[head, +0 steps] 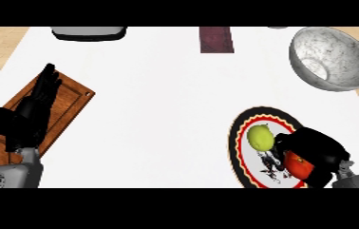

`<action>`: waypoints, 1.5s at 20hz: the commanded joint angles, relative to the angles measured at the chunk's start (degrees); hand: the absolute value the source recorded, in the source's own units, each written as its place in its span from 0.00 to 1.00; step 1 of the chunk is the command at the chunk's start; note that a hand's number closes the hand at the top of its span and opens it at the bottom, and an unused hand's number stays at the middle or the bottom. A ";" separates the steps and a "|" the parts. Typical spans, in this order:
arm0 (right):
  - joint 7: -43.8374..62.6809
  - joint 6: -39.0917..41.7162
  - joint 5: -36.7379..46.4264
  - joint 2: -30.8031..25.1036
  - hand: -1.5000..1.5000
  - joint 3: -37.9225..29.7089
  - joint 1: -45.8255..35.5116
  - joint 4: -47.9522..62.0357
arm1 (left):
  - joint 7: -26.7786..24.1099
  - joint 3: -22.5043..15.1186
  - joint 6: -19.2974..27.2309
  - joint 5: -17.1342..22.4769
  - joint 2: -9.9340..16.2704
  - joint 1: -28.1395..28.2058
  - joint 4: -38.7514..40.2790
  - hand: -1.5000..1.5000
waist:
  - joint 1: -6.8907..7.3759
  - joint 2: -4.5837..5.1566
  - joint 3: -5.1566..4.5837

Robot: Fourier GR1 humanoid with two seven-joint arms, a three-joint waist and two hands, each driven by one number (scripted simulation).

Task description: Pick the tomato from the plate and place it in the bowl

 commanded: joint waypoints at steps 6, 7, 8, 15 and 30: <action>-5.87 -6.85 2.30 3.89 1.00 -1.54 -2.96 9.89 | -2.48 2.29 -2.17 -0.32 -0.47 0.09 2.79 0.50 | 0.07 0.30 0.38; -2.98 -7.38 2.63 6.96 1.00 -1.09 -3.93 8.74 | 2.15 2.25 -0.59 -1.11 -0.08 -5.92 4.36 0.50 | -0.16 0.33 0.39; -4.44 -9.88 3.01 5.12 1.00 -2.31 -0.97 7.50 | 4.12 0.97 0.35 -1.90 -1.27 -2.78 -0.56 0.50 | -0.10 0.22 0.40; 23.60 -5.36 1.32 18.60 1.00 -14.31 -17.69 12.34 | 0.34 1.63 -1.75 -0.43 -1.17 -2.51 1.59 0.50 | 1.66 0.69 0.33; 48.07 -14.82 6.33 20.97 1.00 -23.69 -40.64 -1.89 | -0.39 1.86 -0.56 -2.00 -2.14 -2.60 2.74 0.50 | -0.40 -0.08 0.33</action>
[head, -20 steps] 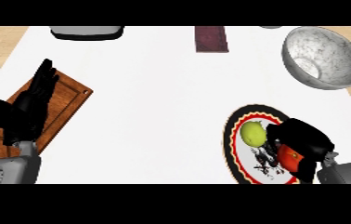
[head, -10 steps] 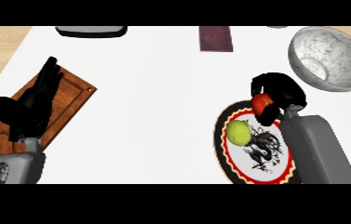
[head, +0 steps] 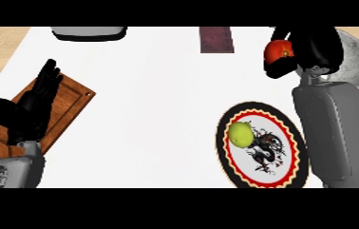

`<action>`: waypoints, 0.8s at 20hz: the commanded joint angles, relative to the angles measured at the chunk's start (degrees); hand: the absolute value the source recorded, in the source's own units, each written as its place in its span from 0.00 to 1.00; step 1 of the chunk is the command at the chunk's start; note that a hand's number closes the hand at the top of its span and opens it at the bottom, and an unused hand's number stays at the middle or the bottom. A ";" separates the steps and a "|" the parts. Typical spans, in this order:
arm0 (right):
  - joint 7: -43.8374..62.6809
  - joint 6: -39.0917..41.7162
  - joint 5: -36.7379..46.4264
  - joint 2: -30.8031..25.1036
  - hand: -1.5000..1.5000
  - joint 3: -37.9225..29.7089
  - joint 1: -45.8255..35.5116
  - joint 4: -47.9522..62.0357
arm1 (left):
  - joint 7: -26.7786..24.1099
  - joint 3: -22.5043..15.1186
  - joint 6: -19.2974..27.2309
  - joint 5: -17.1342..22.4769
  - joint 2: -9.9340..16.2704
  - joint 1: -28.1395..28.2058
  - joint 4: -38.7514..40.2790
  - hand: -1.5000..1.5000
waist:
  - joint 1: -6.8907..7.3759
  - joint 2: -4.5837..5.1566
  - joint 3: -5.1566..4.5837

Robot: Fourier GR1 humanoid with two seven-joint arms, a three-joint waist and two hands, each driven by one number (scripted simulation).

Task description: Pick the tomato from the plate and place it in the bowl

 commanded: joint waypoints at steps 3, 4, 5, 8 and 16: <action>5.38 -0.69 -1.84 -1.11 1.00 -5.06 -3.48 -6.75 | -0.76 0.57 -2.11 0.84 0.68 5.53 -4.61 0.50 | 0.38 -0.02 0.04; 5.23 -0.51 -1.27 -2.97 1.00 -5.57 -3.95 -5.92 | 2.83 0.27 0.70 -0.59 -0.31 0.28 -3.40 0.50 | 0.01 0.11 0.04; 5.16 -0.98 -2.02 -2.90 1.00 -6.16 -1.83 -7.57 | 1.06 -1.27 1.13 -1.65 -2.28 0.11 -0.61 0.50 | -0.27 0.15 0.03; 1.90 -3.27 -5.64 -6.31 1.00 -10.99 -6.52 -0.24 | 1.21 -0.91 1.30 -2.46 -1.78 1.13 -2.92 0.50 | 0.31 0.25 0.05; -9.62 -10.74 -11.74 -14.17 1.00 -18.55 -8.30 18.83 | 4.14 -0.82 0.07 -1.95 -1.78 -0.02 -5.54 0.50 | 0.75 0.44 0.08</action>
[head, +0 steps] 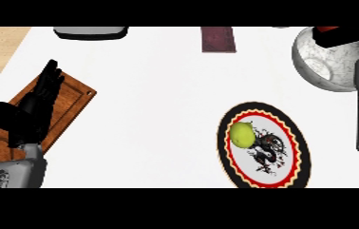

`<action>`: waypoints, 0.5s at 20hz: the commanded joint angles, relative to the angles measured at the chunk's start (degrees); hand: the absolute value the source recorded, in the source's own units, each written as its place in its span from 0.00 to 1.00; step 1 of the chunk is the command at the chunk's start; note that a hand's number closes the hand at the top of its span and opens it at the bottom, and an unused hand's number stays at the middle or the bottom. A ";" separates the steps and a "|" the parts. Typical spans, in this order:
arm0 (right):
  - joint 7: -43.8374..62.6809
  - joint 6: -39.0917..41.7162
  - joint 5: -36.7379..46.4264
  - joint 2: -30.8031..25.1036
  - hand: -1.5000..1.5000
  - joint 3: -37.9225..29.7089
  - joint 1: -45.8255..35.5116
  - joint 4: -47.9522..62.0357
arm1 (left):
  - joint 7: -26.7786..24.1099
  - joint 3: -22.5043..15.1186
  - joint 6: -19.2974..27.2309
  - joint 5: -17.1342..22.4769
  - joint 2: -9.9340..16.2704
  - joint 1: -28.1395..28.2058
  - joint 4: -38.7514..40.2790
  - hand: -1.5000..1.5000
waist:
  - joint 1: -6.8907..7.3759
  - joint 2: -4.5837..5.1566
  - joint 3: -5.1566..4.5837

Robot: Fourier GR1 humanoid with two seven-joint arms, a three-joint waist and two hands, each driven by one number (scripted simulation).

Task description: Pick the tomato from the plate and place it in the bowl

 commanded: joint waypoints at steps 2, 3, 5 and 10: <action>-7.07 -7.98 -1.70 -4.28 1.00 -4.14 -4.62 17.37 | 1.99 -0.21 -0.72 -0.02 0.22 0.68 -3.21 0.50 | 1.03 0.31 0.04; -11.43 -9.09 -2.70 -5.56 1.00 -4.97 -3.70 20.68 | -2.16 -0.06 -0.26 -0.24 -1.17 -0.20 1.64 0.50 | 0.94 0.57 0.04; -15.52 -10.76 -4.19 -9.23 1.00 -7.42 -5.24 25.98 | 0.49 -0.31 -1.39 -0.43 0.32 0.23 -0.73 0.50 | 1.23 0.58 0.08; -22.36 -18.42 -3.09 -11.20 1.00 -7.72 -7.68 39.31 | -1.43 0.75 -1.24 -0.40 -0.13 -1.77 2.46 0.50 | 1.64 0.81 0.09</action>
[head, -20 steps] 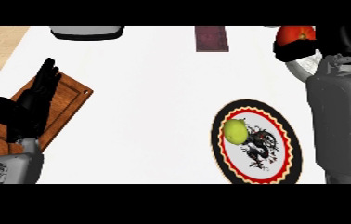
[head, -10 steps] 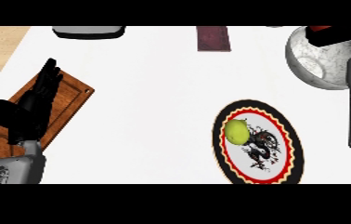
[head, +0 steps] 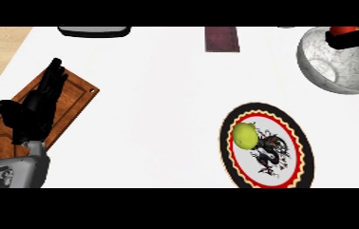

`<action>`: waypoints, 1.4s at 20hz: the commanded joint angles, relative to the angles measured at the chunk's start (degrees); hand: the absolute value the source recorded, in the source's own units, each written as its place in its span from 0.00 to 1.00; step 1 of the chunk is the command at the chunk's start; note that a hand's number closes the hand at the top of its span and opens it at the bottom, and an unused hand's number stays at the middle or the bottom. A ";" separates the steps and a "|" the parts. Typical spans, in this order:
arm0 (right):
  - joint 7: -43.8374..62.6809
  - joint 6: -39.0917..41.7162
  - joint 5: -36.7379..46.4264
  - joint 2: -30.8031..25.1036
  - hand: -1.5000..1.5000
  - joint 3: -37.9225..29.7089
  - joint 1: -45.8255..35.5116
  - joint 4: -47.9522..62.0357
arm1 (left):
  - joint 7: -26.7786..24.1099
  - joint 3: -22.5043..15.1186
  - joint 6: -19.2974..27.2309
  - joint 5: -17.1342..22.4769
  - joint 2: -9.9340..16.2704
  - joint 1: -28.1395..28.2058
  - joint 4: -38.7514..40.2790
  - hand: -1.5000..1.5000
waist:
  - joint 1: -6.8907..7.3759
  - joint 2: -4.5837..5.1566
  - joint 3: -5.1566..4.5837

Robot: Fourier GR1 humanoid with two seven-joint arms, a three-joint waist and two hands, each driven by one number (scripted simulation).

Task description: Pick the tomato from the plate and place it in the bowl

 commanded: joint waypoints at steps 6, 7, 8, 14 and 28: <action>1.07 0.14 5.35 -8.60 1.00 0.94 -0.95 19.56 | 0.24 0.97 -1.99 1.27 1.16 -2.27 0.70 0.50 | 1.56 1.01 0.02; 1.84 0.97 4.22 -9.16 1.00 -0.37 -1.76 21.49 | -0.97 -0.41 -1.02 -0.01 -0.28 -1.26 0.53 0.50 | 1.72 0.98 0.07; 2.15 0.72 2.61 -6.93 1.00 -1.55 -1.29 22.80 | 0.42 1.45 -1.31 1.14 1.02 -2.32 0.53 0.50 | 1.37 0.66 0.08; -11.42 5.80 -1.27 -11.86 0.00 -4.67 -0.50 27.24 | -1.29 1.58 -1.68 1.00 0.68 -3.57 3.55 0.50 | 1.43 1.12 0.22; -20.51 16.73 -27.46 -20.78 0.00 -29.67 1.01 28.76 | -0.80 1.17 -0.33 -0.41 0.13 -1.00 0.98 0.50 | 0.36 0.44 0.26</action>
